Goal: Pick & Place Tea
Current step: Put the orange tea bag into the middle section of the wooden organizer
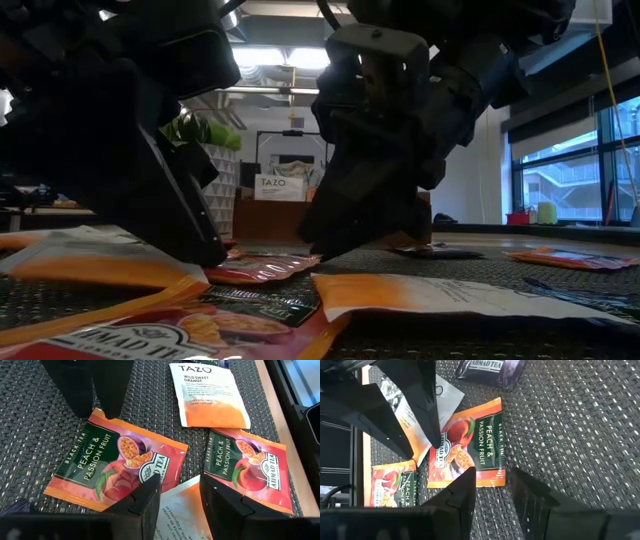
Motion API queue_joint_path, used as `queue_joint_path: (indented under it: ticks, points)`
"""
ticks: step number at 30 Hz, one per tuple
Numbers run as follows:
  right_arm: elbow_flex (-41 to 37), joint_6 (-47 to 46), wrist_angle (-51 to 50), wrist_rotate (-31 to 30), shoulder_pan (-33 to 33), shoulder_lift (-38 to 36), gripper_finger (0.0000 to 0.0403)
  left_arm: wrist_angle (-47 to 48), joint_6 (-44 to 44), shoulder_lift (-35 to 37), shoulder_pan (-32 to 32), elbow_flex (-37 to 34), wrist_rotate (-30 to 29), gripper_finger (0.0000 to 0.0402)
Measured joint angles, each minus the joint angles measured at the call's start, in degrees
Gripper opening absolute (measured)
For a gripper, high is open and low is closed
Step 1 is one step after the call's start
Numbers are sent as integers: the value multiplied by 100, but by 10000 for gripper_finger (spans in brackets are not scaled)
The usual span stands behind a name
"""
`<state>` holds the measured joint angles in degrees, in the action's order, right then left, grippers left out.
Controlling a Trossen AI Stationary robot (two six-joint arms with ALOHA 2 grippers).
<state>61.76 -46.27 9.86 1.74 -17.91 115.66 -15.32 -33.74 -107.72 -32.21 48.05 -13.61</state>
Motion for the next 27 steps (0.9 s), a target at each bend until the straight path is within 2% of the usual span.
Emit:
queue_joint_path:
  ticks: [9, 15, 27]
  points:
    - [-2, -170, -29, 138, 11, 2, 124, 22, 1, -2, 0, -9, -203, 136]
    - [-2, -172, -69, 141, 15, 2, 124, 25, -89, -2, 11, -9, -56, 136]
    - [-4, -275, -34, 293, 19, 2, 121, 18, -108, -7, 11, -9, -169, 136]
